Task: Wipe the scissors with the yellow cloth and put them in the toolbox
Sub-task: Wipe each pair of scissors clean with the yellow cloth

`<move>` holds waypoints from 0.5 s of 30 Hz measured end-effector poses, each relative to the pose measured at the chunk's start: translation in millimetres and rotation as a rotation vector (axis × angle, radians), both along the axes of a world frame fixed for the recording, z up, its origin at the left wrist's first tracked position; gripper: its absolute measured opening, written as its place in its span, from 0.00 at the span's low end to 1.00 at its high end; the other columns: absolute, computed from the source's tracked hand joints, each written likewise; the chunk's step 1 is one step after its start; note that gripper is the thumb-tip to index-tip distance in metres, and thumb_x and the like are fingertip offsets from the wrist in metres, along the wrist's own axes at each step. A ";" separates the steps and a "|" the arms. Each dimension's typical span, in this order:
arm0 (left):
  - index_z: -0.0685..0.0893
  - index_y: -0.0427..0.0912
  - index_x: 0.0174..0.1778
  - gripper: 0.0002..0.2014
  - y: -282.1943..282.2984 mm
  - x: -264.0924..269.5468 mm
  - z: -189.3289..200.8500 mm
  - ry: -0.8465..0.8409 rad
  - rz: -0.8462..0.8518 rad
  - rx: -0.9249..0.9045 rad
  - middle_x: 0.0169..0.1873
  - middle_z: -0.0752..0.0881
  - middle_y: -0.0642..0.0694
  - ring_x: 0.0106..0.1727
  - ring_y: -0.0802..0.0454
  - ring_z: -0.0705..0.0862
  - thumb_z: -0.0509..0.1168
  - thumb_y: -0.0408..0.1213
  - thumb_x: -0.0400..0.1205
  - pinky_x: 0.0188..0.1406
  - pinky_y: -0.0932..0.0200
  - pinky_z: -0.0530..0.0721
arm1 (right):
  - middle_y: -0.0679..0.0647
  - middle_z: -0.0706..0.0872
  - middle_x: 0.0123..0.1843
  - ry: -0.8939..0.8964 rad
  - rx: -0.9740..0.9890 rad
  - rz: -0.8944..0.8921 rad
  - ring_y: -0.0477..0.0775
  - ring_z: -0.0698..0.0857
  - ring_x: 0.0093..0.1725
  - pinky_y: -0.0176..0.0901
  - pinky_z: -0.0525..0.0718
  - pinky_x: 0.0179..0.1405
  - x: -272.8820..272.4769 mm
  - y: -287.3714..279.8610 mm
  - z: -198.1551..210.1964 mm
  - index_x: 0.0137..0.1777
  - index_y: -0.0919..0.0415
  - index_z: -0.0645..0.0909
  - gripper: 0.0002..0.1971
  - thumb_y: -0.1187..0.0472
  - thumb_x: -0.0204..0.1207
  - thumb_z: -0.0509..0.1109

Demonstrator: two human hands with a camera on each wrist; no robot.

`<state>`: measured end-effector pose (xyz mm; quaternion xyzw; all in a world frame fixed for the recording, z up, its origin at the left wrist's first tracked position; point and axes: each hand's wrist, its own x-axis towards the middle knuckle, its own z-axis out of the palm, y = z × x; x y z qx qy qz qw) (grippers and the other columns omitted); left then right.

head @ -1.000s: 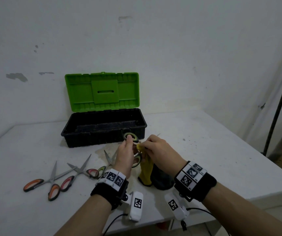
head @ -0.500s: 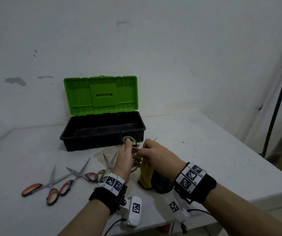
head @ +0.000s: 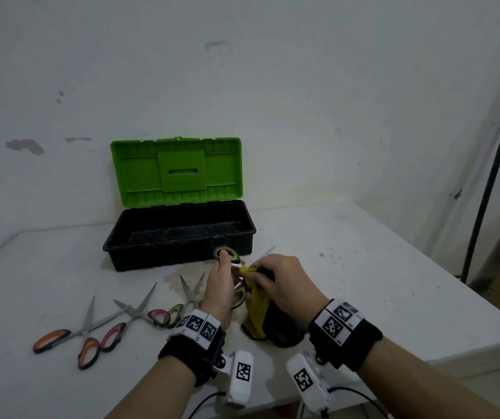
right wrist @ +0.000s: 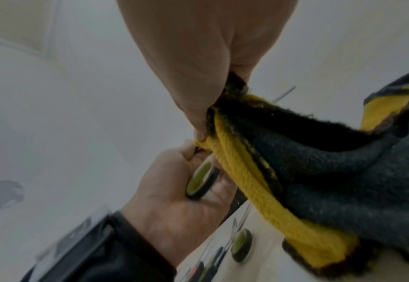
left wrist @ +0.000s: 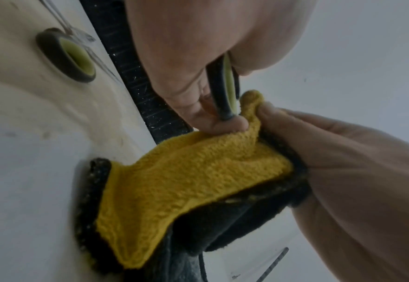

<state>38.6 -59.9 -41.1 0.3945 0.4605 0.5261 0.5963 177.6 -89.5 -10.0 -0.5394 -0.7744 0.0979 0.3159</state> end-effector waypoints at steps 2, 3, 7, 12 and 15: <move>0.83 0.38 0.54 0.27 -1.3 3.7 2.1 0.026 0.006 0.001 0.41 0.85 0.38 0.39 0.45 0.83 0.47 0.56 0.91 0.29 0.57 0.80 | 0.52 0.90 0.44 0.004 -0.006 -0.001 0.49 0.85 0.44 0.40 0.80 0.46 -5.7 -1.7 -1.8 0.51 0.53 0.90 0.10 0.50 0.80 0.71; 0.83 0.38 0.53 0.26 -2.6 4.9 2.2 0.038 0.011 0.005 0.41 0.85 0.39 0.39 0.46 0.84 0.47 0.56 0.91 0.30 0.56 0.80 | 0.52 0.90 0.44 0.002 -0.010 -0.018 0.50 0.85 0.44 0.40 0.80 0.45 -6.7 -0.8 -3.1 0.50 0.53 0.90 0.11 0.49 0.79 0.71; 0.82 0.40 0.53 0.25 -3.6 5.2 0.6 0.065 0.022 0.020 0.42 0.86 0.40 0.40 0.45 0.86 0.48 0.56 0.91 0.26 0.56 0.81 | 0.51 0.90 0.43 -0.011 0.012 -0.096 0.50 0.85 0.43 0.40 0.79 0.45 -4.5 2.9 -2.3 0.48 0.54 0.91 0.13 0.46 0.79 0.71; 0.84 0.39 0.52 0.26 -1.9 5.0 -4.2 0.096 0.056 0.058 0.45 0.88 0.35 0.45 0.41 0.87 0.49 0.57 0.90 0.45 0.45 0.86 | 0.54 0.87 0.42 -0.049 0.039 0.053 0.52 0.83 0.43 0.46 0.82 0.46 -14.4 -8.1 -3.0 0.50 0.56 0.90 0.08 0.55 0.79 0.72; 0.83 0.41 0.56 0.25 -6.5 4.4 -5.9 0.114 0.046 0.064 0.49 0.88 0.37 0.49 0.42 0.88 0.47 0.56 0.91 0.43 0.48 0.87 | 0.54 0.85 0.43 -0.064 0.075 -0.002 0.53 0.83 0.43 0.50 0.84 0.46 -8.5 -4.6 -3.4 0.50 0.58 0.90 0.09 0.54 0.80 0.71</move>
